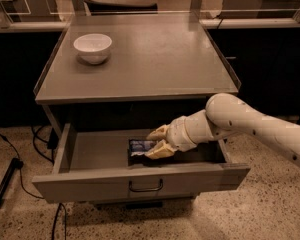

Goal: Place rxbar blueberry into top drawer

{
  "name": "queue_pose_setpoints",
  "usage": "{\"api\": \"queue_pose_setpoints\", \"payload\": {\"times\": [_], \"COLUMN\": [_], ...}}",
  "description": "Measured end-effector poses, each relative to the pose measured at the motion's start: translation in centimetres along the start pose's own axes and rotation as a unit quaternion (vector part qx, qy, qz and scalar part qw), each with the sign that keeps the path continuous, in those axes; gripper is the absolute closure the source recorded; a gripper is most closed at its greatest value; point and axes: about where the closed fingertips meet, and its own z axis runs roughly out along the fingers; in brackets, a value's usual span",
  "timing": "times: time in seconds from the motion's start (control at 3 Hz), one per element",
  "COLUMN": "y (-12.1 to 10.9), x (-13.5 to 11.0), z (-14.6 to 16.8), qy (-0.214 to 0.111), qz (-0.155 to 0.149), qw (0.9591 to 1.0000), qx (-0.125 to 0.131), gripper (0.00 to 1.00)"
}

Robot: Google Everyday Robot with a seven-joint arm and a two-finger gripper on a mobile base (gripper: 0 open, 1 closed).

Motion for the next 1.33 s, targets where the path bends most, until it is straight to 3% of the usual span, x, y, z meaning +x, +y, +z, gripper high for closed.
{"api": "queue_pose_setpoints", "payload": {"times": [1.33], "y": [-1.6], "x": [2.8], "z": [5.4], "qy": [0.049], "qz": [-0.007], "qw": [0.9987], "qx": [0.009], "gripper": [1.00]}}
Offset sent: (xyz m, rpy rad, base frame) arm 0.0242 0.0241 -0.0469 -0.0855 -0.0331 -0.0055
